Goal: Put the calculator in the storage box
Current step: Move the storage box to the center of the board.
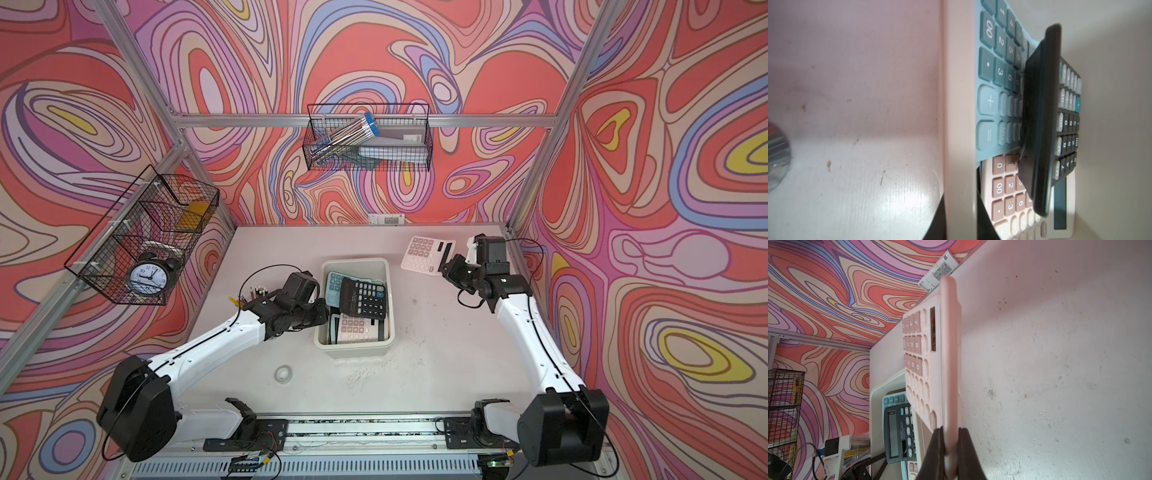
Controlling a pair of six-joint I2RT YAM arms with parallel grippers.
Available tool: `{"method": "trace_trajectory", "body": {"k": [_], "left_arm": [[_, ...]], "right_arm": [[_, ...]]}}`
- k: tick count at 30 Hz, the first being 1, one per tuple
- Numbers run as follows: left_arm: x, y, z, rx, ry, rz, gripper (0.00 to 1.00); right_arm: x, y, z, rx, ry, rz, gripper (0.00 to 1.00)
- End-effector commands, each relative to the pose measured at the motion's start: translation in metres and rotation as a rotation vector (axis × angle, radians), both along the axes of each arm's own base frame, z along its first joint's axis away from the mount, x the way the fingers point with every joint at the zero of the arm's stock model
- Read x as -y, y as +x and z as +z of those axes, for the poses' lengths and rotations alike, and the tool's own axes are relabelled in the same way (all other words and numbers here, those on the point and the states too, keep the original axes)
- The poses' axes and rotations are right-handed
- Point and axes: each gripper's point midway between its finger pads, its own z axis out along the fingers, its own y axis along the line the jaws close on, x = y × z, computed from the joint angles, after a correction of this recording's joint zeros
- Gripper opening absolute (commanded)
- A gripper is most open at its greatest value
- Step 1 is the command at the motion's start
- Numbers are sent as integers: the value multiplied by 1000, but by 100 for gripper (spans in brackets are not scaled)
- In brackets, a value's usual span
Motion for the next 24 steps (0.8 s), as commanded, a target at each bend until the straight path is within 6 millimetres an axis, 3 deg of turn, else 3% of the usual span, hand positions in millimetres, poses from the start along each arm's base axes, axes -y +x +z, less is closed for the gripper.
{"method": "trace_trajectory", "body": {"k": [1, 7, 12, 24], "left_arm": [[29, 24, 13, 26, -96, -15, 2], [50, 48, 19, 27, -97, -54, 8], [52, 50, 29, 44, -100, -75, 32], [18, 19, 76, 178, -67, -69, 64]], "right_arm": [[6, -2, 26, 74, -42, -8, 0], [5, -11, 36, 98, -63, 24, 0], [-6, -21, 50, 147, -44, 101, 0], [-48, -44, 65, 144, 129, 317, 0]]}}
